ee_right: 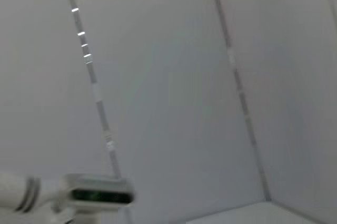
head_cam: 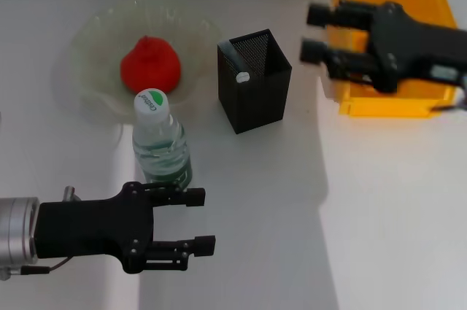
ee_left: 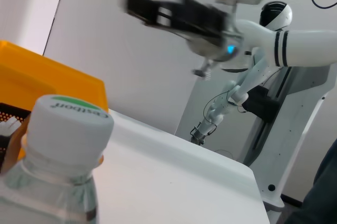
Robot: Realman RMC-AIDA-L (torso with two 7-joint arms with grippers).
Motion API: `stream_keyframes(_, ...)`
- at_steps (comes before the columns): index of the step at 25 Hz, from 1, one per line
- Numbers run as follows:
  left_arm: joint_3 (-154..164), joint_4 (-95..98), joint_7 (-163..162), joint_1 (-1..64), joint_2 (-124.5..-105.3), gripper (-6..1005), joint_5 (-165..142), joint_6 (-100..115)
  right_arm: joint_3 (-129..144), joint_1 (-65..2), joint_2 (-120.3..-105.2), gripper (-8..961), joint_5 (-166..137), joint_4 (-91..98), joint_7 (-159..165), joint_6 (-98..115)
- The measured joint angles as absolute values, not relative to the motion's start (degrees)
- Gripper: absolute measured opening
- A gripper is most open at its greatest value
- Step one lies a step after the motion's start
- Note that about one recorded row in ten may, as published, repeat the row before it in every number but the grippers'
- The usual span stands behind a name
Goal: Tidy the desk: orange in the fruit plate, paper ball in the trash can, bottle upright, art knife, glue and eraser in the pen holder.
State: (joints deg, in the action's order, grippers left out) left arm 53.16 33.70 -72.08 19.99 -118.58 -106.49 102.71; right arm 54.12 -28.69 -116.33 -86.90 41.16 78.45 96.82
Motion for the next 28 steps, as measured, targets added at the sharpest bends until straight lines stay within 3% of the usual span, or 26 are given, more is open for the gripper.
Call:
stream_keyframes(2, 53.11, 33.67, -72.07, 19.56, -118.48, 769, -106.48, 102.52, 53.79, -24.92, -114.42, 602, -90.59, 43.94, 79.6, 107.61)
stream_keyframes(6, 53.08, 33.66, -71.9, 19.03, -118.44, 768, -106.46, 102.16, 53.72, -21.47, -113.69, 602, -95.36, 42.8, 77.98, 113.65)
stream_keyframes(11, 53.08, 33.66, -71.86, 18.8, -118.35, 768, -106.44, 102.13, 53.7, -20.6, -115.08, 602, -100.45, 37.86, 72.2, 112.49)
stream_keyframes(28, 52.42, 33.83, -72.05, 18.69, -118.26, 768, -105.88, 103.88, 53.53, -20.97, -115.88, 602, -101.26, 34.43, 69.73, 108.65)
